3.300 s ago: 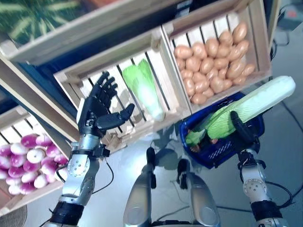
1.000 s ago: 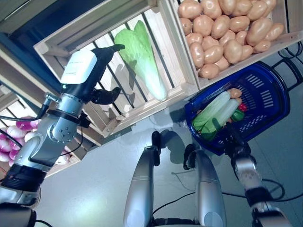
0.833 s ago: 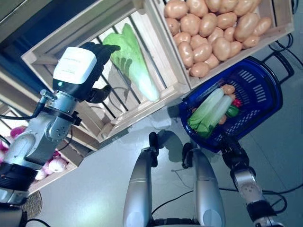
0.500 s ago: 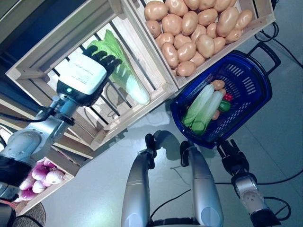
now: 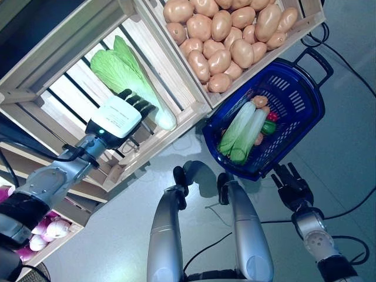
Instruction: Put vegetables into the basket
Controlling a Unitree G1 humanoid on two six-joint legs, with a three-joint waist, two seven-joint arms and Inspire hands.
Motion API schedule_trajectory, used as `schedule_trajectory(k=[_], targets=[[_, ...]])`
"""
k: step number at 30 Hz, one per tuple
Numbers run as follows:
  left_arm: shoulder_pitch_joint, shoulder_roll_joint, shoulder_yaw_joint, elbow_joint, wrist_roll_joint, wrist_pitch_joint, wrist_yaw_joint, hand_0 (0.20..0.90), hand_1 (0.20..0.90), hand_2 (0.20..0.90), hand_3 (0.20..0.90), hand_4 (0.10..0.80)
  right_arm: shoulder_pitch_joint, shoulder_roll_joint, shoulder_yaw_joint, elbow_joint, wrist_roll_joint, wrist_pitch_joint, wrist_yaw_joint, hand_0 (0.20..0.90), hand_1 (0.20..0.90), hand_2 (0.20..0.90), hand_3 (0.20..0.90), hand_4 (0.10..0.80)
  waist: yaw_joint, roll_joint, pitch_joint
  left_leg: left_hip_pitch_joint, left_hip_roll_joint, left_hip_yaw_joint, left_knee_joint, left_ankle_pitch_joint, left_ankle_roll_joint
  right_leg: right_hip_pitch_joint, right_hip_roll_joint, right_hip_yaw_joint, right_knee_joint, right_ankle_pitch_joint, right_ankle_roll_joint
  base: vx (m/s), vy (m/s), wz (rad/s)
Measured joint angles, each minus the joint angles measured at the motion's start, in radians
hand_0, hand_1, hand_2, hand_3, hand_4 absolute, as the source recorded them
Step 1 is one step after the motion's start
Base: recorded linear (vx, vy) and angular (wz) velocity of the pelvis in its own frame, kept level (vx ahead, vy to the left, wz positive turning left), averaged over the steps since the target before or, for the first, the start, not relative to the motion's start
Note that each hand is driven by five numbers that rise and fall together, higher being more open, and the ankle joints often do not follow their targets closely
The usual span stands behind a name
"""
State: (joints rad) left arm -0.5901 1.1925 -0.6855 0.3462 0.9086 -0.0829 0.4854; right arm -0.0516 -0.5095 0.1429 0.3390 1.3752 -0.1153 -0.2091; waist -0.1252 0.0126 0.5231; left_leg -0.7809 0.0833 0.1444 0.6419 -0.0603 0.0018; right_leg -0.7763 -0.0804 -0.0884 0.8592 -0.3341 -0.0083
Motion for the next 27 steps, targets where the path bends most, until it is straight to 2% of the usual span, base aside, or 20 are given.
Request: schedule_trajectory(k=[4, 9, 12, 20, 27], targets=[[-0.027, -0.022, -0.013, 0.040, 0.000, 0.012, 0.049, 0.900, 0.900, 0.900, 0.900, 0.800, -0.016, -0.006, -0.001, -0.006, 0.004, 0.002, -0.006, 0.900, 0.900, 0.900, 0.900, 0.800, -0.007, -0.005, 0.000, -0.016, 0.002, 0.001, 0.009, -0.005, -0.001, -0.016, 0.003, 0.003, 0.004, 0.002, 0.003, -0.013, 0.081, -0.03], [-0.041, -0.130, -0.014, 0.144, 0.005, 0.054, 0.138, 0.900, 0.900, 0.900, 0.900, 0.800, -0.020, -0.001, 0.000, -0.026, 0.004, 0.043, -0.006, 0.900, 0.900, 0.900, 0.900, 0.800, -0.016, -0.015, 0.000, -0.042, 0.012, 0.016, 0.045, -0.017, 0.009, -0.044, 0.009, 0.020, 0.023, 0.004, 0.006, 0.004, 0.061, -0.10], [-0.054, -0.164, -0.014, 0.192, 0.024, 0.056, 0.171, 0.900, 0.900, 0.900, 0.900, 0.800, -0.022, 0.001, 0.000, -0.026, 0.004, 0.045, -0.006, 0.900, 0.900, 0.900, 0.900, 0.800, -0.022, -0.021, 0.000, -0.042, 0.017, 0.025, 0.050, -0.023, 0.013, -0.047, 0.010, 0.026, 0.025, 0.005, 0.008, -0.008, 0.024, -0.10], [-0.093, -0.173, -0.013, 0.221, 0.043, 0.079, 0.267, 0.900, 0.900, 0.900, 0.900, 0.800, -0.022, 0.016, 0.004, -0.029, 0.004, 0.046, -0.006, 0.900, 0.900, 0.900, 0.900, 0.800, -0.027, -0.028, 0.000, -0.075, 0.022, 0.029, 0.068, -0.025, 0.015, -0.081, 0.014, 0.031, 0.037, 0.008, 0.011, -0.001, 0.003, -0.01], [-0.099, -0.200, -0.015, 0.219, 0.061, 0.080, 0.241, 0.900, 0.900, 0.900, 0.900, 0.800, -0.030, 0.019, 0.019, -0.031, 0.003, 0.046, -0.007, 0.900, 0.900, 0.900, 0.900, 0.800, -0.032, -0.028, 0.000, -0.076, 0.022, 0.036, 0.067, -0.028, 0.017, -0.086, 0.014, 0.038, 0.036, 0.010, 0.014, 0.011, -0.002, -0.01]])
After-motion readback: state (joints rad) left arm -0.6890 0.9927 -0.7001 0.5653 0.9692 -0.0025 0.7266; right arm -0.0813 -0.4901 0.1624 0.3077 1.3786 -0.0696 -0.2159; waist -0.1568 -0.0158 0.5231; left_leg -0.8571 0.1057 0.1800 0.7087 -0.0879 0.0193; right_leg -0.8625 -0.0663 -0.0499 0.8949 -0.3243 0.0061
